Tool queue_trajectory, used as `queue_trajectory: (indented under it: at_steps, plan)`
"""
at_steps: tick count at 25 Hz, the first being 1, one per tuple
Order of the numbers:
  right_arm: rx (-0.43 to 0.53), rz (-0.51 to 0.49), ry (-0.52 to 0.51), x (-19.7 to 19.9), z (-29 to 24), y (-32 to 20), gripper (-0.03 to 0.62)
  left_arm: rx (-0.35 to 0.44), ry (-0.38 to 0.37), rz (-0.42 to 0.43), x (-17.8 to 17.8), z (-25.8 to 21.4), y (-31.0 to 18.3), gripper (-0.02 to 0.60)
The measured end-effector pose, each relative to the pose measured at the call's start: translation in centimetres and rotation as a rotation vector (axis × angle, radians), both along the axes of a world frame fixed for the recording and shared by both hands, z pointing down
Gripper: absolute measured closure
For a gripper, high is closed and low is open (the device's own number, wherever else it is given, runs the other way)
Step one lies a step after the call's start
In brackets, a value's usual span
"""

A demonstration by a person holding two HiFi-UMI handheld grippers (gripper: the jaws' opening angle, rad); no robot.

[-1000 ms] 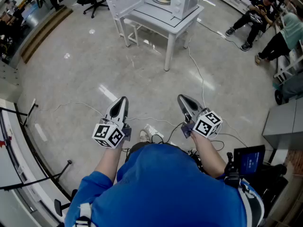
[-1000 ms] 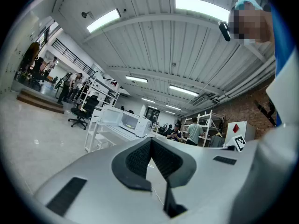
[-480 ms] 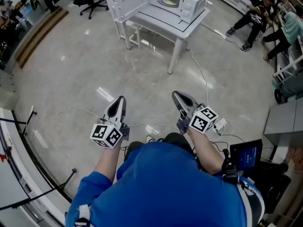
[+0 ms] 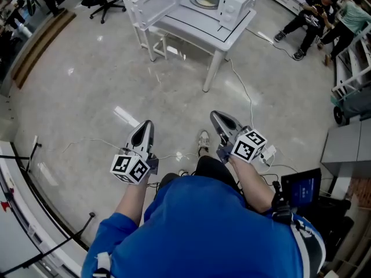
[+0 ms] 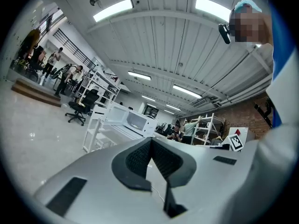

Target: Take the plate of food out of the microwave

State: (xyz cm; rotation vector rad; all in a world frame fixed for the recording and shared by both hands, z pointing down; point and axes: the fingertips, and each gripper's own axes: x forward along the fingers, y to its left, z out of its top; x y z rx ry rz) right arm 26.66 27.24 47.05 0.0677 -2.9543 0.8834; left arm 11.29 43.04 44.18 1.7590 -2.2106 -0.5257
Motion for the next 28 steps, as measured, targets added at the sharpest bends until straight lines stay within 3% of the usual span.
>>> queue_trajectory:
  at_steps: [7, 20, 28]
  plan:
    - [-0.022, -0.02, -0.009, -4.6, 0.5, -6.3, 0.603, -0.023, -0.007, -0.021, -3.9, 0.7, -5.7, 0.573]
    - [-0.064, -0.042, -0.034, -11.4, 0.9, -23.1, 0.603, -0.048, -0.039, -0.047, -9.9, -0.3, -22.7, 0.572]
    - [-0.051, -0.037, -0.034, -13.3, -0.5, -24.9, 0.603, -0.034, -0.044, -0.025, -10.9, -1.5, -25.3, 0.572]
